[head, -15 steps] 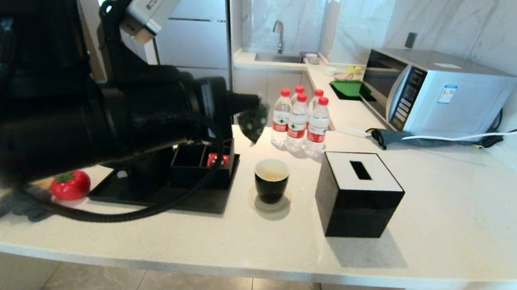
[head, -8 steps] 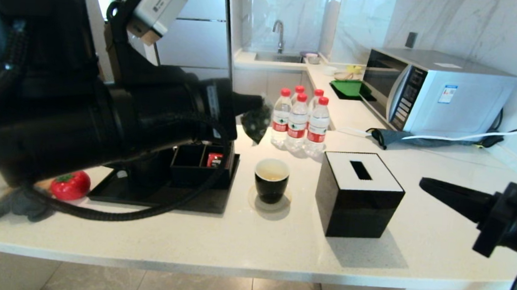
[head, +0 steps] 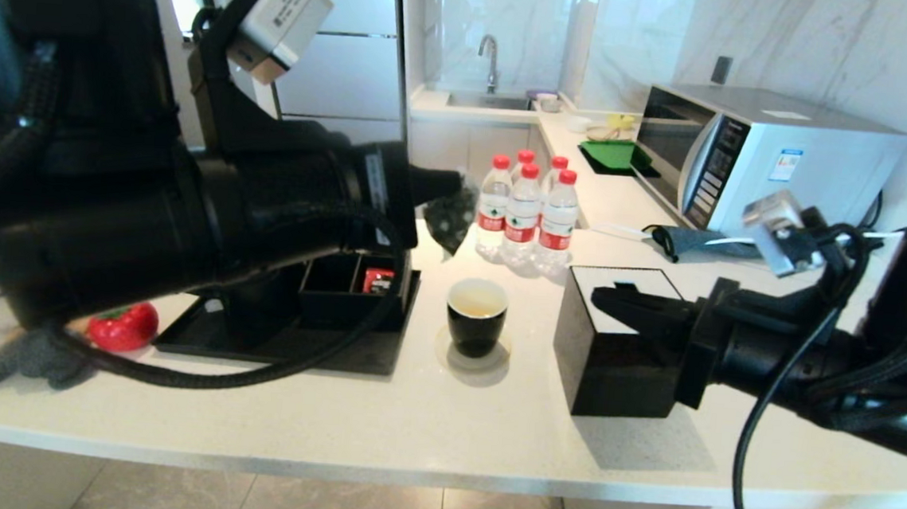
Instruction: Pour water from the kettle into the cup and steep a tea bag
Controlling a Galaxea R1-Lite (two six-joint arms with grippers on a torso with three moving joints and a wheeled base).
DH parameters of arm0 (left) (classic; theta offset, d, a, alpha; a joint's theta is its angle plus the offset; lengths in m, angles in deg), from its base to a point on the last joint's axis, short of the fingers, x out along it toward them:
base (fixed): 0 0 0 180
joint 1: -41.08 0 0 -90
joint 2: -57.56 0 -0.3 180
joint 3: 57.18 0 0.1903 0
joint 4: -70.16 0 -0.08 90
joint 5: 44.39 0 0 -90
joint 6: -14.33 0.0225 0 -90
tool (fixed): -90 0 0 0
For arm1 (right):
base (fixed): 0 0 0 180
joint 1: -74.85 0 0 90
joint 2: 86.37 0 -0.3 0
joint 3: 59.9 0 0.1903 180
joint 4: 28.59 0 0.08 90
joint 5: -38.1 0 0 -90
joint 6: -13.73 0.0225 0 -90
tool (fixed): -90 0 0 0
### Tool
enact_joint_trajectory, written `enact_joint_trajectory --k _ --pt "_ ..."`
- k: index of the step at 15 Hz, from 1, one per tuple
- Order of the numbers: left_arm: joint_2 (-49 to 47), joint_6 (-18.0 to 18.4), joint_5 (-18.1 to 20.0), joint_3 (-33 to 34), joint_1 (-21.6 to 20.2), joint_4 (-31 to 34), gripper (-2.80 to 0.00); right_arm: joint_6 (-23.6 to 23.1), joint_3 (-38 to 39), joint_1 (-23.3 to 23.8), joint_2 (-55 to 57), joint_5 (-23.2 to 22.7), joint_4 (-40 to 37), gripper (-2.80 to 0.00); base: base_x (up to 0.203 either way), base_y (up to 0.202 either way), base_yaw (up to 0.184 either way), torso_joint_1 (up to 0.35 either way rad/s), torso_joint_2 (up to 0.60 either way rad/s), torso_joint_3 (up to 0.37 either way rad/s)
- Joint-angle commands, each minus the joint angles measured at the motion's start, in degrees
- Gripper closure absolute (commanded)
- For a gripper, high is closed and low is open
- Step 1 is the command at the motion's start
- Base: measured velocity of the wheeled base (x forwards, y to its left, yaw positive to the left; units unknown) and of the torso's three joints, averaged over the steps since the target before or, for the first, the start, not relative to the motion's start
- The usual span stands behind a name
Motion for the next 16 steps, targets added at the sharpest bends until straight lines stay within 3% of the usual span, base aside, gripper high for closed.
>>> enact_joint_trajectory --k 1,2,3,6,11,16 --pt "-0.1 -0.1 0.0 0.1 0.0 -0.1 0.00 0.0 -1.5 -2.8 3.3 -0.1 0.6 0.00 0.000 0.000 0.000 0.000 0.00 0.000" --pt "-0.1 -0.1 0.0 0.1 0.1 -0.1 0.00 0.0 -2.6 -3.8 4.3 -0.2 0.8 0.00 0.000 0.000 0.000 0.000 0.00 0.000" --pt "-0.1 -0.1 0.0 0.1 0.2 -0.1 0.00 0.0 -3.5 -4.5 5.1 -0.2 0.8 -2.80 0.000 0.000 0.000 0.000 0.00 0.000" --pt "-0.1 -0.1 0.0 0.2 0.4 -0.1 0.00 -0.2 -5.5 -5.1 7.3 -0.1 1.5 -2.80 0.000 0.000 0.000 0.000 0.00 0.000" --pt "0.0 -0.4 -0.1 0.3 1.3 -0.1 0.00 0.6 -7.7 -6.5 14.9 -0.3 14.6 -2.80 0.000 0.000 0.000 0.000 0.00 0.000" --pt "0.1 -1.0 -0.1 0.3 2.7 -0.1 0.00 2.6 -14.0 -8.7 19.0 -0.3 15.8 -2.80 0.000 0.000 0.000 0.000 0.00 0.000"
